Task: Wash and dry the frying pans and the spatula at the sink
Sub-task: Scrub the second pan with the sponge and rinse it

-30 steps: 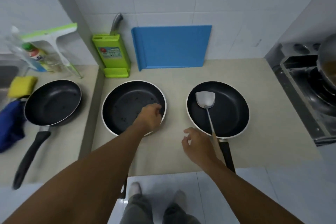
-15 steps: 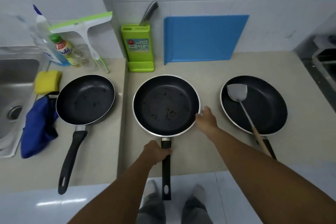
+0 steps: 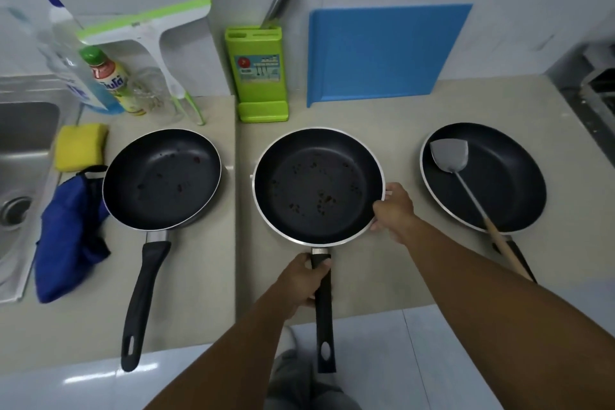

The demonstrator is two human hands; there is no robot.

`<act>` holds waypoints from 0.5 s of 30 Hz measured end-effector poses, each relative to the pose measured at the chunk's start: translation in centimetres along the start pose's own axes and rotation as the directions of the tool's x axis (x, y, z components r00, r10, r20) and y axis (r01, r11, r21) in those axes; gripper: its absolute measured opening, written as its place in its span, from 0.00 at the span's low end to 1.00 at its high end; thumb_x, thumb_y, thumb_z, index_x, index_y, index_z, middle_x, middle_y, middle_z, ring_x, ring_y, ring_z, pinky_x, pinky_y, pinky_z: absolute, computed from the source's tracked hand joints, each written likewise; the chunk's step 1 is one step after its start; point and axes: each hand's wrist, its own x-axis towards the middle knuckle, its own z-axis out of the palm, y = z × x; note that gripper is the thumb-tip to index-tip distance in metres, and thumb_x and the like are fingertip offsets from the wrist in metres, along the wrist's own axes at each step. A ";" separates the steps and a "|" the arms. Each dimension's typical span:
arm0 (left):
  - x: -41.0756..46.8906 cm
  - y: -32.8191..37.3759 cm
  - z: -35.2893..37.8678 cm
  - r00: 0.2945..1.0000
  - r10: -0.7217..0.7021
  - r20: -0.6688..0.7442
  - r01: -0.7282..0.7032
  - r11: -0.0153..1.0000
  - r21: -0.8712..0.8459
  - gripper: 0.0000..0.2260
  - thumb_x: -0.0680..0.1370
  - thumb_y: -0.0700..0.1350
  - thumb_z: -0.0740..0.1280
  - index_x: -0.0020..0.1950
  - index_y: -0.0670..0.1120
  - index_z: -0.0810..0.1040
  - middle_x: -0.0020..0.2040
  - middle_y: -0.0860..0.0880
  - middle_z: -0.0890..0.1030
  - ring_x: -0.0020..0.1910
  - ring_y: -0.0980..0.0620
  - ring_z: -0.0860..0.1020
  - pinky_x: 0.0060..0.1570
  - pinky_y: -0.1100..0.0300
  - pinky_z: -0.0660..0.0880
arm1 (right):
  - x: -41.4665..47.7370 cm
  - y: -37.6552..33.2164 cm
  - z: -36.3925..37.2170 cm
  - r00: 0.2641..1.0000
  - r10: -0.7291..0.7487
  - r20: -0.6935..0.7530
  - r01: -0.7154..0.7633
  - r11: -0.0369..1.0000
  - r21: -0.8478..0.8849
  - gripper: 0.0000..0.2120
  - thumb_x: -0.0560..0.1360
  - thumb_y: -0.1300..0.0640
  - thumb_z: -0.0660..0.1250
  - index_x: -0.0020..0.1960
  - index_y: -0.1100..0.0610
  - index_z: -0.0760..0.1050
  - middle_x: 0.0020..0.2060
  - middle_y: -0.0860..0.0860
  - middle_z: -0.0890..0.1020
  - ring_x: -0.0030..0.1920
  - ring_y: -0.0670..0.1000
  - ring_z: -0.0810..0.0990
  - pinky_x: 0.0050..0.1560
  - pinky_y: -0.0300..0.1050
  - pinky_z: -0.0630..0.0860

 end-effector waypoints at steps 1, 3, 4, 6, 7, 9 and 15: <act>-0.4 0.1 -0.2 1.000 0.013 0.004 -0.013 1.000 0.000 0.16 0.83 0.51 0.69 0.67 0.47 0.72 0.50 0.38 0.86 0.43 0.42 0.86 0.43 0.51 0.83 | -0.4 -0.1 -0.1 1.000 0.003 0.001 -0.003 1.000 0.030 0.20 0.72 0.71 0.62 0.60 0.54 0.72 0.50 0.51 0.78 0.42 0.56 0.83 0.29 0.48 0.81; -1.0 0.5 -0.4 0.999 0.031 0.023 -0.032 0.999 0.011 0.16 0.82 0.49 0.70 0.66 0.44 0.72 0.48 0.37 0.86 0.42 0.42 0.85 0.42 0.51 0.83 | -1.1 -0.3 -0.4 1.000 0.002 -0.004 -0.002 0.997 0.072 0.20 0.72 0.71 0.61 0.60 0.55 0.73 0.48 0.50 0.79 0.40 0.57 0.83 0.28 0.47 0.80; -1.5 0.7 -0.3 0.998 0.042 0.035 -0.042 0.999 0.015 0.15 0.83 0.47 0.69 0.66 0.42 0.73 0.48 0.36 0.86 0.42 0.41 0.85 0.44 0.50 0.84 | -1.6 -0.5 -0.7 1.000 -0.003 -0.005 0.003 0.996 0.084 0.19 0.72 0.71 0.61 0.59 0.55 0.74 0.48 0.50 0.79 0.40 0.57 0.83 0.27 0.46 0.80; -2.5 1.0 0.0 0.997 0.065 0.045 -0.066 0.998 0.009 0.13 0.83 0.44 0.69 0.64 0.39 0.74 0.47 0.36 0.85 0.43 0.41 0.85 0.51 0.44 0.84 | -2.6 -0.9 -1.5 1.000 -0.017 -0.009 0.018 0.995 0.102 0.19 0.71 0.70 0.60 0.58 0.56 0.75 0.48 0.51 0.80 0.38 0.57 0.84 0.27 0.46 0.79; -3.2 1.1 0.3 0.996 0.072 0.046 -0.072 0.997 -0.008 0.12 0.83 0.43 0.68 0.63 0.37 0.74 0.47 0.36 0.85 0.44 0.40 0.85 0.54 0.40 0.83 | -3.2 -1.1 -1.9 1.000 -0.024 -0.011 0.025 0.993 0.115 0.19 0.71 0.70 0.60 0.57 0.55 0.75 0.48 0.52 0.81 0.39 0.57 0.84 0.26 0.45 0.79; -4.7 1.4 0.8 0.996 0.083 0.043 -0.080 0.995 -0.065 0.12 0.84 0.41 0.67 0.64 0.36 0.73 0.50 0.35 0.84 0.47 0.38 0.84 0.52 0.34 0.82 | -4.5 -1.5 -2.9 0.999 -0.042 -0.005 0.042 0.986 0.163 0.18 0.71 0.70 0.60 0.55 0.53 0.74 0.50 0.54 0.81 0.41 0.59 0.84 0.26 0.45 0.78; -10.7 2.3 1.5 0.984 0.165 0.071 -0.140 0.950 -0.278 0.11 0.87 0.47 0.60 0.65 0.42 0.67 0.58 0.34 0.83 0.44 0.34 0.86 0.38 0.39 0.84 | -9.0 -4.5 -5.1 0.994 -0.113 -0.005 0.109 0.944 0.312 0.21 0.74 0.72 0.60 0.64 0.57 0.72 0.56 0.57 0.80 0.41 0.62 0.85 0.28 0.51 0.81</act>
